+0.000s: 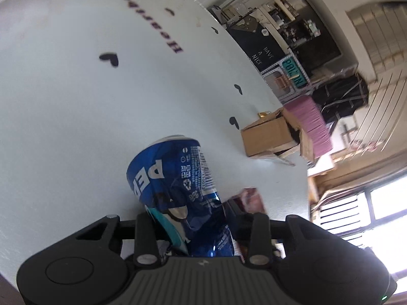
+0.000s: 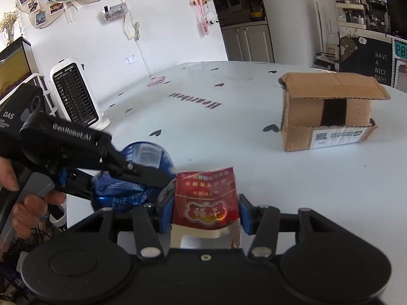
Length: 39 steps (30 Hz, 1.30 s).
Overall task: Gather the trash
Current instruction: 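Carry the Pepsi can and red packet in both tools toward the wastebasket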
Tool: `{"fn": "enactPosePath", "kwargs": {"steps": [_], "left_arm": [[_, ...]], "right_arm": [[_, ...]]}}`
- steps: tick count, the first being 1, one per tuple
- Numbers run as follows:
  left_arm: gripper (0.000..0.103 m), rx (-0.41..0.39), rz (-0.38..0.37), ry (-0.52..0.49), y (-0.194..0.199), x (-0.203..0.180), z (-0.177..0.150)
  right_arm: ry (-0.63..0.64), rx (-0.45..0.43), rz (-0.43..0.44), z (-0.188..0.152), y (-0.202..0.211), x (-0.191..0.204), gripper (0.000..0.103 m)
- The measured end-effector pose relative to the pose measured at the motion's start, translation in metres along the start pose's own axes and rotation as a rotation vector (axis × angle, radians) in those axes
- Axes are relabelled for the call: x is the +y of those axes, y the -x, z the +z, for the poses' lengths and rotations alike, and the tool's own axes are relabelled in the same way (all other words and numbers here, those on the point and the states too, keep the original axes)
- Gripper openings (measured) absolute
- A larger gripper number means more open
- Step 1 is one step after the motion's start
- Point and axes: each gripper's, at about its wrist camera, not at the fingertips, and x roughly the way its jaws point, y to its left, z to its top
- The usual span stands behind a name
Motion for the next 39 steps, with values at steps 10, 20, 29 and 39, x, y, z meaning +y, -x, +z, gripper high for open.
{"fn": "enactPosePath", "kwargs": {"steps": [10, 20, 29, 39], "left_arm": [[0.039, -0.057, 0.107, -0.276, 0.015, -0.05, -0.017], [0.038, -0.148, 0.178, -0.498, 0.028, -0.115, -0.057], [0.038, -0.202, 0.182, -0.599, 0.032, -0.16, -0.103], [0.038, -0.255, 0.142, -0.696, 0.023, -0.209, -0.154]], "right_arm": [[-0.024, -0.044, -0.048, 0.002, 0.036, -0.006, 0.052], [-0.075, -0.112, -0.141, -0.001, 0.106, -0.024, 0.051], [-0.118, -0.163, -0.231, -0.018, 0.166, -0.041, 0.051], [-0.171, -0.214, -0.319, -0.041, 0.231, -0.062, 0.051]]}}
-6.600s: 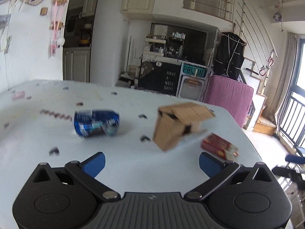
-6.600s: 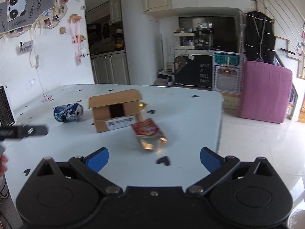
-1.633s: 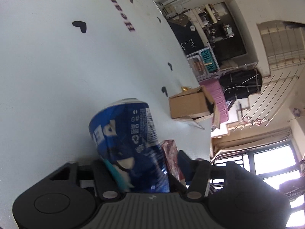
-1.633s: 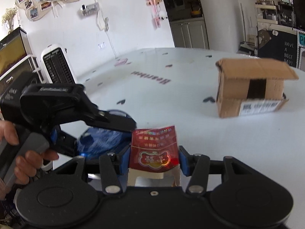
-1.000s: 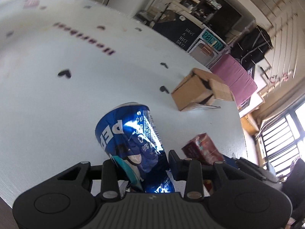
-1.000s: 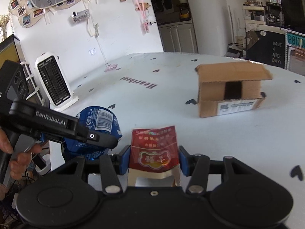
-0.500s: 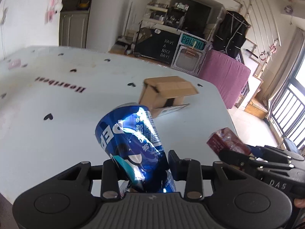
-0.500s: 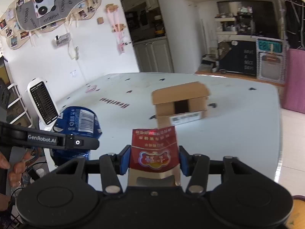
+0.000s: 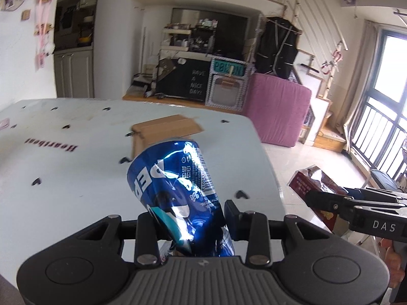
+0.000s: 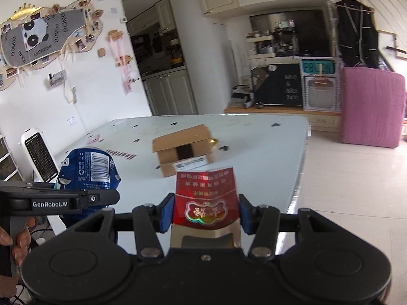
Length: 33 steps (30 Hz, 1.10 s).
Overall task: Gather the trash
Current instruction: 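Carry the Pepsi can and red packet in both tools toward the wastebasket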
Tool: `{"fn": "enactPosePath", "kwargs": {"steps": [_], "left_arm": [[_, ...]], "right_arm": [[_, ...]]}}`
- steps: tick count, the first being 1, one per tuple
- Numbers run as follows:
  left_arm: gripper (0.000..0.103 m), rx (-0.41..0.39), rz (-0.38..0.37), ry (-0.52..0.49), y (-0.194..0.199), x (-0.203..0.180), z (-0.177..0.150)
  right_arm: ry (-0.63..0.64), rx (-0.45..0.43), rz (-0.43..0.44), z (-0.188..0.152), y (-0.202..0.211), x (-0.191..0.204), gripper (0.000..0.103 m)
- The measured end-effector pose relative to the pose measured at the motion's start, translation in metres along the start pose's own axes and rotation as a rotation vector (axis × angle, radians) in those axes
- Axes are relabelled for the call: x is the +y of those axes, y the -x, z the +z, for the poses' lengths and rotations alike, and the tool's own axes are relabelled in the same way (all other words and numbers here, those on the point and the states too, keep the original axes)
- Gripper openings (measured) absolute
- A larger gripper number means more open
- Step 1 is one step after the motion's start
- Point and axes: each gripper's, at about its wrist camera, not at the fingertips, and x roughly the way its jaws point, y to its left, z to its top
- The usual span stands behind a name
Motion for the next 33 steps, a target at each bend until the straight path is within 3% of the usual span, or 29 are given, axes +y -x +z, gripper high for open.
{"fn": "enactPosePath", "kwargs": {"steps": [16, 33], "left_arm": [[0.038, 0.011, -0.166, -0.11, -0.041, -0.119, -0.006], [0.038, 0.107, -0.276, -0.25, -0.135, -0.24, -0.017]], "right_arm": [[-0.058, -0.044, -0.189, -0.018, 0.079, -0.097, 0.052], [-0.193, -0.001, -0.356, -0.056, 0.105, -0.222, 0.052]]}}
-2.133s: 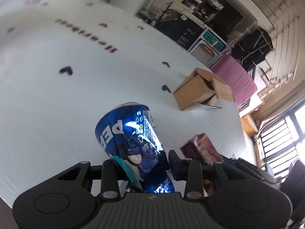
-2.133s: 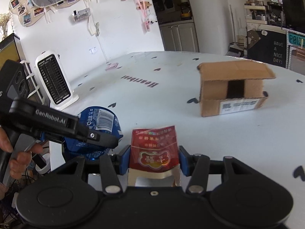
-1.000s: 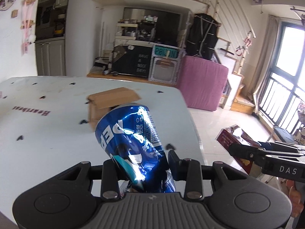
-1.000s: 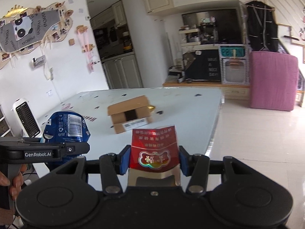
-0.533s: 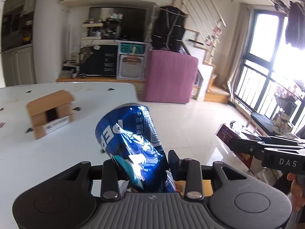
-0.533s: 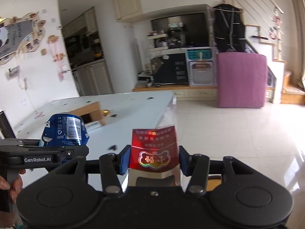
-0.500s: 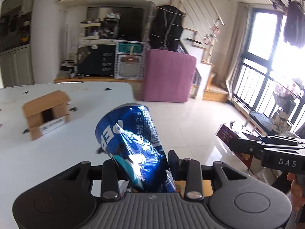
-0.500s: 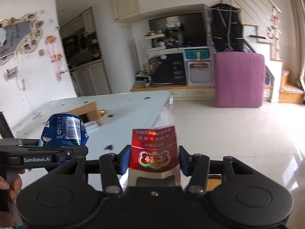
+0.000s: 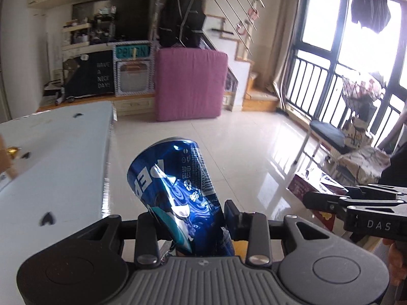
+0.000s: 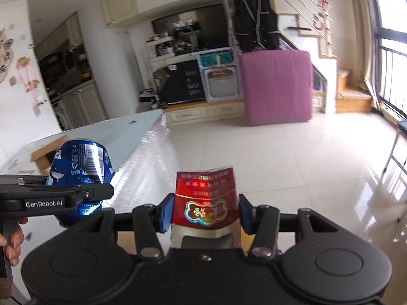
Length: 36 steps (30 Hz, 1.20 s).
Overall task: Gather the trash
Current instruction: 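Carry the Pepsi can and red packet in both tools toward the wastebasket, then open the left tool over the wastebasket while the right tool releases the packet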
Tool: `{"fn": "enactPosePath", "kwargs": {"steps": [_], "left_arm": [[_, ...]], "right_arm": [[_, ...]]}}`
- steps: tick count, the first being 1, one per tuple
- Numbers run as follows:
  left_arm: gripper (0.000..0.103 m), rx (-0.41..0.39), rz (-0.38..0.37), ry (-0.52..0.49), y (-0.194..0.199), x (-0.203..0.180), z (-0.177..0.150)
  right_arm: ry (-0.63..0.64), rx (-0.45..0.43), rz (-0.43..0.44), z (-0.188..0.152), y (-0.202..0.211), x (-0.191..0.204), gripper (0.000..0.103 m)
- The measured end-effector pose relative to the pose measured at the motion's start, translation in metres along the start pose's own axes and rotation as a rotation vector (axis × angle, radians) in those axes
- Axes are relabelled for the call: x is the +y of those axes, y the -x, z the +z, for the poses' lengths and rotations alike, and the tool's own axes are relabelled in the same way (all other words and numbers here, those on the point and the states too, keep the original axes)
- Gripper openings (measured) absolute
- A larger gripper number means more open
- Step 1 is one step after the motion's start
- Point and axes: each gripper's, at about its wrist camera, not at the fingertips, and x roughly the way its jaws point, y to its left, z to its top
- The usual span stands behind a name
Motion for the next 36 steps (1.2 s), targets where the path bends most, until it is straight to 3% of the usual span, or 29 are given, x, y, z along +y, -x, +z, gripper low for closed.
{"fn": "enactPosePath", "kwargs": {"steps": [13, 20, 25, 27, 29, 36], "left_arm": [[0.038, 0.295, -0.007, -0.02, -0.143, -0.018, -0.041], [0.038, 0.557, -0.08, -0.061, -0.225, -0.02, -0.074], [0.039, 0.617, -0.101, 0.008, -0.26, -0.01, -0.081], [0.048, 0.623, -0.089, 0.06, -0.269, -0.004, -0.082], [0.08, 0.641, -0.064, 0.072, -0.276, -0.001, -0.082], [0.08, 0.641, -0.048, 0.045, -0.277, 0.008, -0.079]], "right_arm": [[-0.118, 0.165, -0.061, -0.044, -0.066, -0.08, 0.052], [-0.163, 0.239, -0.054, -0.062, -0.101, -0.103, 0.052], [-0.197, 0.274, -0.045, -0.066, -0.125, -0.11, 0.052], [-0.207, 0.286, -0.042, -0.069, -0.134, -0.113, 0.052], [-0.211, 0.297, -0.039, -0.068, -0.142, -0.115, 0.052], [-0.218, 0.345, -0.016, -0.076, -0.165, -0.12, 0.052]]}}
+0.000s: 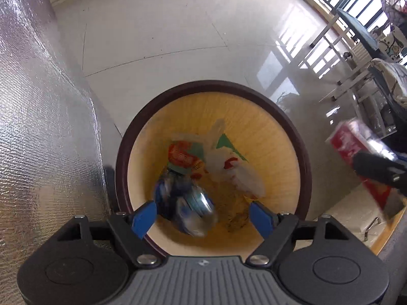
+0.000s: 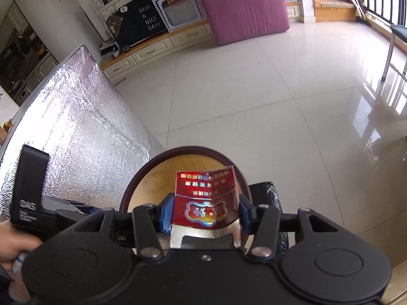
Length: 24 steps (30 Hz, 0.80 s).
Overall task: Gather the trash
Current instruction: 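Open the left tool over the wastebasket while the right tool releases the packet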
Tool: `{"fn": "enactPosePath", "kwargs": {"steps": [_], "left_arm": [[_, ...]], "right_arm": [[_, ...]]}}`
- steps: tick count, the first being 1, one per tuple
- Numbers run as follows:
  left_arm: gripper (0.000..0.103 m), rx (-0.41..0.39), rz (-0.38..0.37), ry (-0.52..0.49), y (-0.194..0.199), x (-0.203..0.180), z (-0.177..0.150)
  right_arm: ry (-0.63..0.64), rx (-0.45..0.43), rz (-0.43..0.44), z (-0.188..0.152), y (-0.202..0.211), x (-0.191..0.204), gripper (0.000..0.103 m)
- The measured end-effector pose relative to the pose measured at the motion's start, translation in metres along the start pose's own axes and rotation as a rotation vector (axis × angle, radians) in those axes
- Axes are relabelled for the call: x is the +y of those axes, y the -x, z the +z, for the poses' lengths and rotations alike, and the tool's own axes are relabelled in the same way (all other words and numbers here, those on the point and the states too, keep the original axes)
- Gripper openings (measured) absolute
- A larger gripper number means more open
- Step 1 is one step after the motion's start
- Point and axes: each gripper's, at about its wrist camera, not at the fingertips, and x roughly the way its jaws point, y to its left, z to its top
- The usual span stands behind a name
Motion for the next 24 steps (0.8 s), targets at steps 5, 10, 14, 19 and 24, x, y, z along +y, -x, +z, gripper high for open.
{"fn": "enactPosePath", "kwargs": {"steps": [5, 10, 14, 19, 24], "left_arm": [[0.082, -0.017, 0.022, -0.035, 0.006, 0.002, -0.005], [0.091, -0.009, 0.036, -0.08, 0.009, 0.003, -0.017], [0.095, 0.013, 0.032, -0.111, 0.004, -0.001, -0.03], [0.103, -0.001, -0.026, -0.078, 0.005, 0.001, -0.031], [0.103, -0.01, -0.028, -0.023, 0.003, 0.01, -0.031]], "right_arm": [[-0.015, 0.049, 0.022, -0.005, -0.014, 0.004, 0.052], [-0.005, 0.096, 0.04, -0.008, -0.027, 0.012, 0.052], [-0.032, 0.101, 0.061, 0.001, -0.039, 0.016, 0.052], [-0.036, 0.079, 0.118, 0.021, -0.064, 0.04, 0.055], [-0.037, 0.071, 0.058, 0.015, -0.085, 0.046, 0.102]]}}
